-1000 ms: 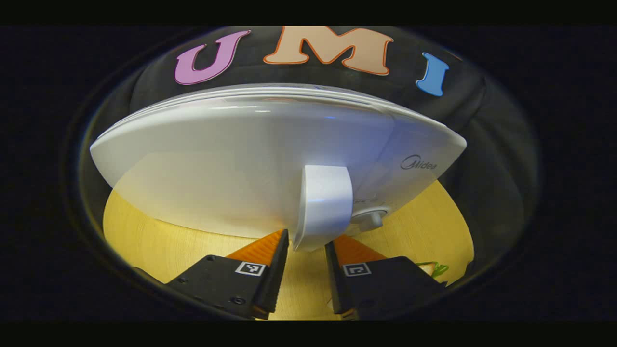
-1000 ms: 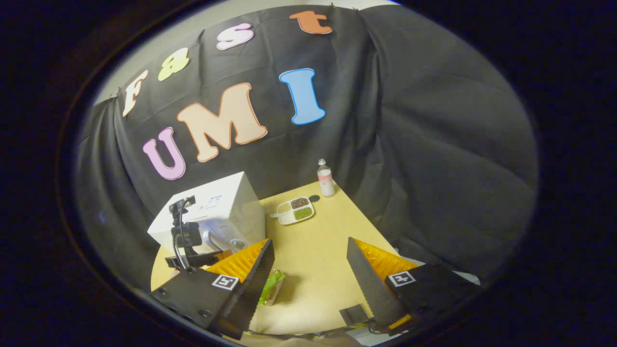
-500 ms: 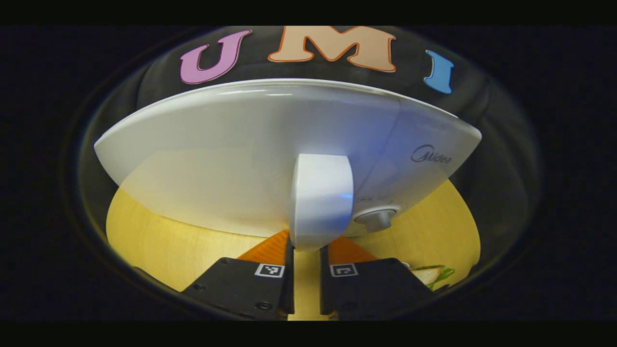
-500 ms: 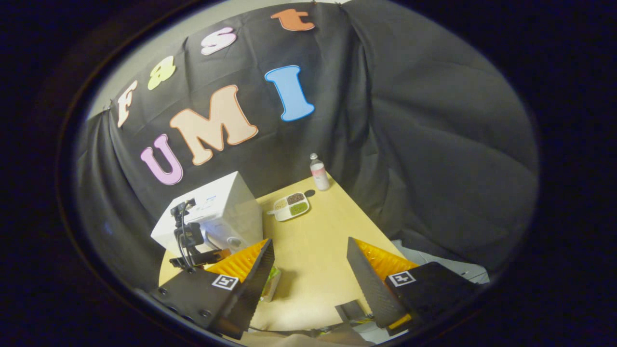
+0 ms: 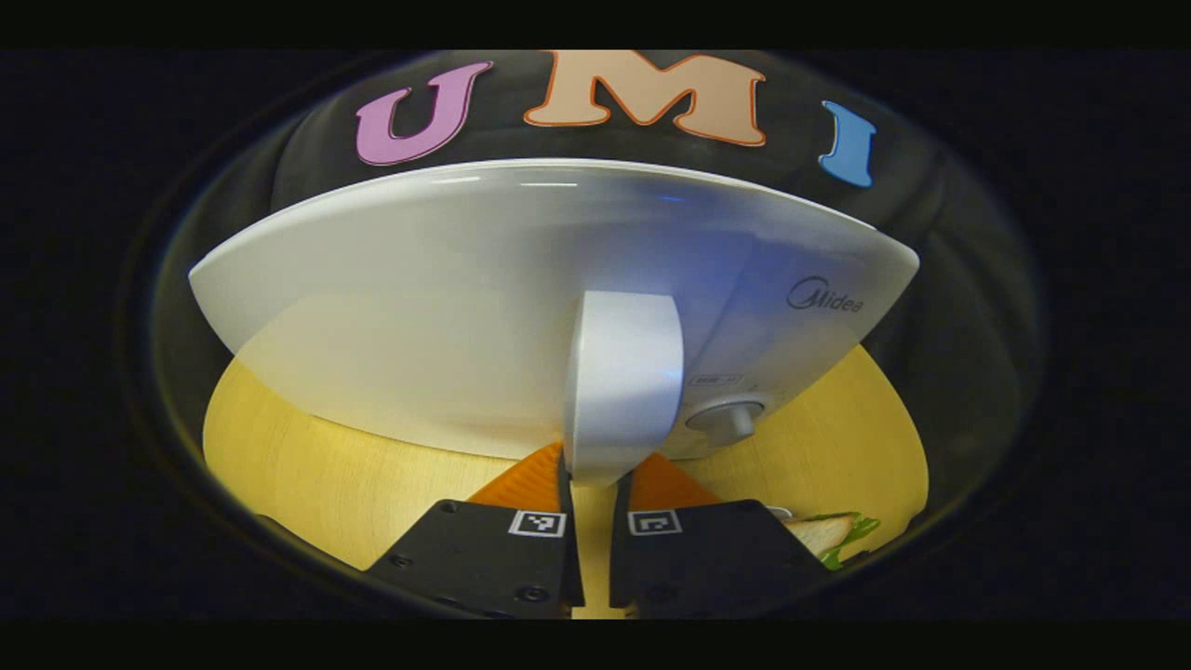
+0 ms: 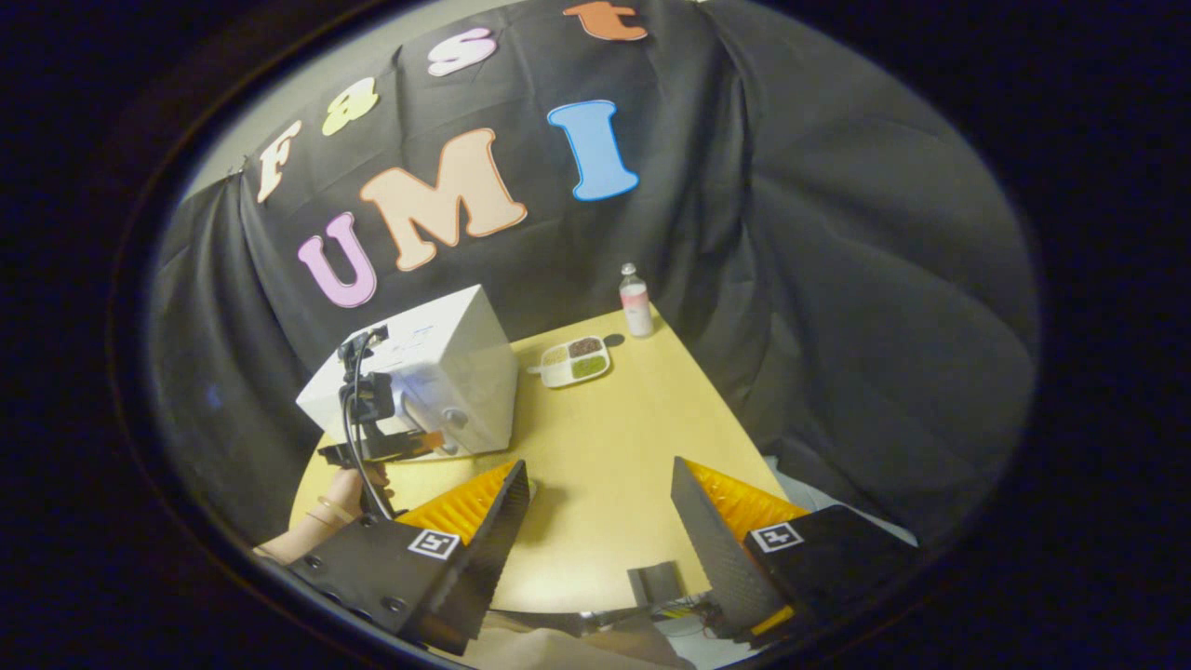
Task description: Open the microwave oven with the left hand, put the food in, and close the microwave oven.
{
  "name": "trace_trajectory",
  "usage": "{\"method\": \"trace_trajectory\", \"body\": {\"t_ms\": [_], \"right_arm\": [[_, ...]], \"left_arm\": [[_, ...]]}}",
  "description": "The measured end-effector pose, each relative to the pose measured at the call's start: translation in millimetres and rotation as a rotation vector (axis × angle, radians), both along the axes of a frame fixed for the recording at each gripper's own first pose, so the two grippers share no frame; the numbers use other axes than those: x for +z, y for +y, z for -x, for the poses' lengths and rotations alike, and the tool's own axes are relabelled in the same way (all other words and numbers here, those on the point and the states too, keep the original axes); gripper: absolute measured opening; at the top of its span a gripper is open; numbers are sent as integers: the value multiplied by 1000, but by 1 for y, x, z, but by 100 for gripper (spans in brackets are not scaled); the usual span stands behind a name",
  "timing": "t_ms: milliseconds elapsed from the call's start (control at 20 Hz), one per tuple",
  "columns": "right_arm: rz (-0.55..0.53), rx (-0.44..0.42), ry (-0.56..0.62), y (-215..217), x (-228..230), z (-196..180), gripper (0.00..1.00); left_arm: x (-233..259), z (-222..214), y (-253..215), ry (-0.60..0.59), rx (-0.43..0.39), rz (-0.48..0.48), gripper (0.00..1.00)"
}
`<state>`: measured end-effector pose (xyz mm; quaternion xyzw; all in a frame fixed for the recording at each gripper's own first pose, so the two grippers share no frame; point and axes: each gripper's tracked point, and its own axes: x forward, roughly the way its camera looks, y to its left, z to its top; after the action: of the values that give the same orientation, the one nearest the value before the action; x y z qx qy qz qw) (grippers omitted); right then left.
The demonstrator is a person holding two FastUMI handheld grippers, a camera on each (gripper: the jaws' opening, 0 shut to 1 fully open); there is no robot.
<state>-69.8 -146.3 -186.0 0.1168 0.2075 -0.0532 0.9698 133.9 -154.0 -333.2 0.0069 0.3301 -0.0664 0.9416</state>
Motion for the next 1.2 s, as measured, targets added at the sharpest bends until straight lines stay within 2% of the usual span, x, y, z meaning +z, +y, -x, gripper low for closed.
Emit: {"method": "trace_trajectory", "body": {"t_ms": [150,200,450,650,700,850,1100,1200], "right_arm": [[-13,-26,11,-5,-7,8,96],[-4,-40,9,-9,-7,11,88],[16,-76,14,-21,-8,22,88],[0,-88,5,-23,-4,22,88],[1,-89,5,-23,-4,22,88],[4,-82,19,-22,-8,22,88],[18,-75,34,-18,-12,21,88],[30,-70,39,-14,-14,18,88]], "left_arm": [[1,-1,1,-29,12,1,11],[1,0,1,-35,20,9,11],[2,-1,1,-86,62,40,11],[4,0,1,-94,54,56,11],[4,0,1,-92,47,48,6],[4,0,1,-89,36,30,5],[6,1,2,-92,63,30,5],[0,26,8,-40,91,38,4]]}}
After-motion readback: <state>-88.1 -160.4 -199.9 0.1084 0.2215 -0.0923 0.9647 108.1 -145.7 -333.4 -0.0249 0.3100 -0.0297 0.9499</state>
